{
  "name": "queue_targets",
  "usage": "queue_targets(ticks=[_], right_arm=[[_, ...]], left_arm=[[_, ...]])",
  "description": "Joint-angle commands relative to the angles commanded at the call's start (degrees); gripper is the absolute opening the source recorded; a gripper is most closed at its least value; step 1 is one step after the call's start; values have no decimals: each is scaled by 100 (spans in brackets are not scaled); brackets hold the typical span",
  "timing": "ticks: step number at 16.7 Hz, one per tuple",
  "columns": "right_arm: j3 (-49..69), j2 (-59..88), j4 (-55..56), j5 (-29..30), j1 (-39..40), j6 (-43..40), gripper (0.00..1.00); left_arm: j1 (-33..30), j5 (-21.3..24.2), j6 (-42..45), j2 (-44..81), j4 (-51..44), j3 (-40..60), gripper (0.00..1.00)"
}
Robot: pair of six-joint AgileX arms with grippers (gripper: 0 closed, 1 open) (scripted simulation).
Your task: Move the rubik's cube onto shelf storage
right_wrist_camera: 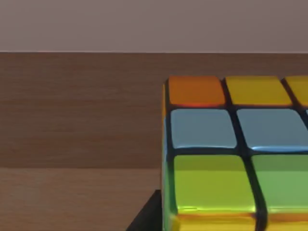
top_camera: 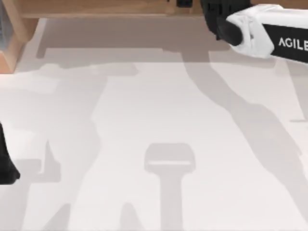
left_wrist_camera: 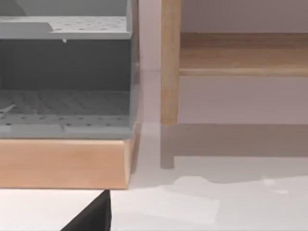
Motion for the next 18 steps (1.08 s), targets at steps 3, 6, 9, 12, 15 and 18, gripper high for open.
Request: queue_targets(ticks=[3, 6, 9, 12, 15, 18], right_arm=[[0, 0, 0, 0, 0, 0, 83], [0, 0, 0, 0, 0, 0, 100], [0, 0, 0, 0, 0, 0, 100], [0, 0, 0, 0, 0, 0, 100], [-3, -7, 0, 0, 18, 1, 100], [-105, -108, 195, -282, 40, -47, 100]], left_arm=[[0, 0, 0, 0, 0, 0, 100], [0, 0, 0, 0, 0, 0, 100], [0, 0, 0, 0, 0, 0, 100], [0, 0, 0, 0, 0, 0, 100], [0, 0, 0, 0, 0, 0, 100], [0, 0, 0, 0, 0, 0, 100]])
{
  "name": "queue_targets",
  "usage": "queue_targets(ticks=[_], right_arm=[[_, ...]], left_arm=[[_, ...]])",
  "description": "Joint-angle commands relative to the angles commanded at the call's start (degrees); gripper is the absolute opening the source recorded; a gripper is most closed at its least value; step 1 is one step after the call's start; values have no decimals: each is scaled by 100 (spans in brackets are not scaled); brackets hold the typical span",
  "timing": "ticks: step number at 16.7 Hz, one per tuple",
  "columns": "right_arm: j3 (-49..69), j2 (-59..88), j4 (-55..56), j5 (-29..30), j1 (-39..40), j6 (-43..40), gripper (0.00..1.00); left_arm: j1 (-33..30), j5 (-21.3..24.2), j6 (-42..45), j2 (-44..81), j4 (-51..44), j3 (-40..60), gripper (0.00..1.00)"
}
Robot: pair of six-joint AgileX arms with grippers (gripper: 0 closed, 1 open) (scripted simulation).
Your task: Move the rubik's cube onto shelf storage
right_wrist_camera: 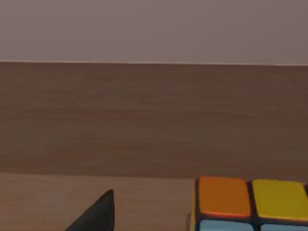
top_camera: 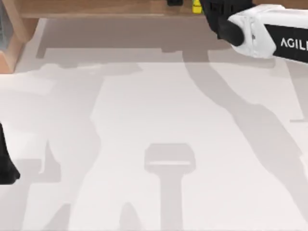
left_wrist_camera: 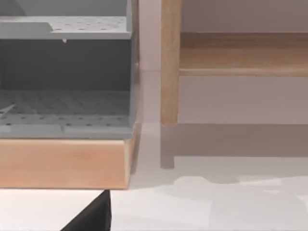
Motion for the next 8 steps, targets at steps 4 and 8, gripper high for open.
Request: queue_targets(ticks=[4, 8], right_arm=[[-433, -291, 710, -1031, 38, -202, 100], [-1192, -572, 1714, -2508, 12, -592, 100]], left_arm=[[0, 0, 0, 0, 0, 0, 100], [0, 0, 0, 0, 0, 0, 100]])
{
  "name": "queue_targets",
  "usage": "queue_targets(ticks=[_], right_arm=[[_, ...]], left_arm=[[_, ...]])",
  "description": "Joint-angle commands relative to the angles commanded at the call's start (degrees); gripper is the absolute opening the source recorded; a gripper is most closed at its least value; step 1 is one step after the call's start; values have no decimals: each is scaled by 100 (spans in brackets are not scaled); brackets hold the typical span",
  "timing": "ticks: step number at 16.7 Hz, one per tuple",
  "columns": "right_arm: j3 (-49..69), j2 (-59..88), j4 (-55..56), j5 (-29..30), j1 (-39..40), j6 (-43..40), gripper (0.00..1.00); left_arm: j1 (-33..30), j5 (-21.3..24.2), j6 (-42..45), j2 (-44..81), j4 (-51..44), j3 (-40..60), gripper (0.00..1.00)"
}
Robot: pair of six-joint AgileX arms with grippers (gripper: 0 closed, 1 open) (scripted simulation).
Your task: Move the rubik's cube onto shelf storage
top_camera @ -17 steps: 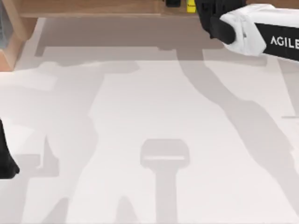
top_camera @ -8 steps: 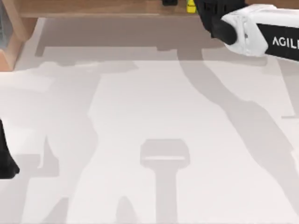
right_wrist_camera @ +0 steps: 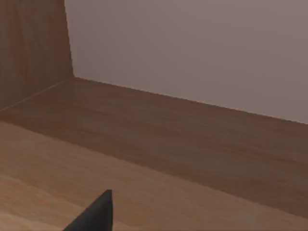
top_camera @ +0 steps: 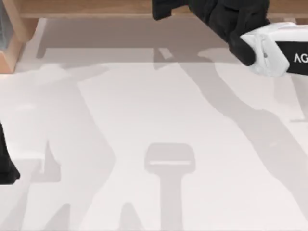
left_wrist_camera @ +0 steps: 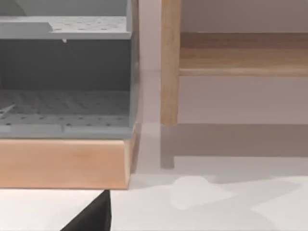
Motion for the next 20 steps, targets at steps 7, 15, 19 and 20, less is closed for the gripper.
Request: queue_targets(ticks=[7, 15, 19, 20], right_arm=[[-1903, -376, 1963, -2780, -558, -1323, 100], [-4313, -616, 4030, -4717, -2583, -4173, 100], [-5224, -633, 4828, -4956, -3978, -5834, 100], [-5400, -628, 5002, -4945, -4340, -6243, 100]], left_arm=[[0, 0, 0, 0, 0, 0, 100], [0, 0, 0, 0, 0, 0, 100], [0, 0, 0, 0, 0, 0, 100], [0, 0, 0, 0, 0, 0, 100]])
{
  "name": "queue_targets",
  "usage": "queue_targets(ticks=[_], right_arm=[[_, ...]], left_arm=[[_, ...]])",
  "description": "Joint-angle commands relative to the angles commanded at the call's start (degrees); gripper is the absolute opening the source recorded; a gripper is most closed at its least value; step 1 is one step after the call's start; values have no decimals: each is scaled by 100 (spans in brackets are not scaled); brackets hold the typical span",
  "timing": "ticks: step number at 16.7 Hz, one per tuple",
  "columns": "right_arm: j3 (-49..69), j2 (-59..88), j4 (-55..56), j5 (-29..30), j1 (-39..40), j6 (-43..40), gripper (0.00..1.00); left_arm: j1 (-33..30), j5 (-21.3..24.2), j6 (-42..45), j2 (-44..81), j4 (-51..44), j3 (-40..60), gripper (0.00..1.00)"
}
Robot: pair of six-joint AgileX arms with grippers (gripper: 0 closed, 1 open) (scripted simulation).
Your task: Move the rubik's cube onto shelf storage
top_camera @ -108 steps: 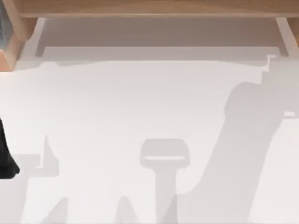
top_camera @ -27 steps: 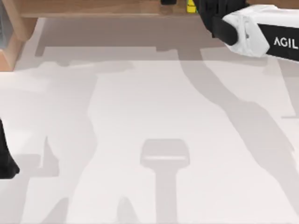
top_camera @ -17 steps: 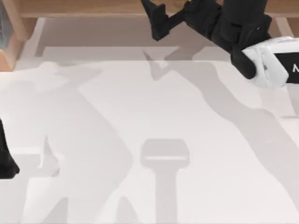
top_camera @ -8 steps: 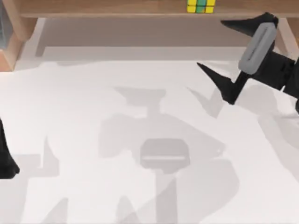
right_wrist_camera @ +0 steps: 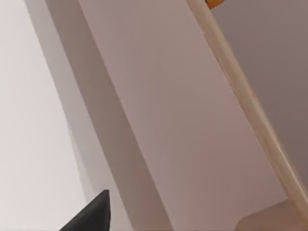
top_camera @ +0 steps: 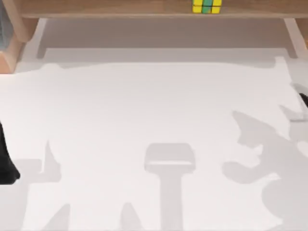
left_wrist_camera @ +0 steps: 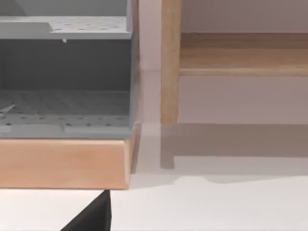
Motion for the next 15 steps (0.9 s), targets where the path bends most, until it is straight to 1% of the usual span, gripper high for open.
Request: queue_targets(ticks=[5, 8, 10, 15], right_arm=[[-442, 170, 661, 447, -1718, -1844, 100], [-405, 326, 875, 794, -2407, -2569, 100], [-346, 392, 934, 929, -2625, -2796, 100], [-342, 396, 938, 938, -2638, -2809, 100]], left_arm=[[0, 0, 0, 0, 0, 0, 100], [0, 0, 0, 0, 0, 0, 100], [0, 0, 0, 0, 0, 0, 100], [0, 0, 0, 0, 0, 0, 100]])
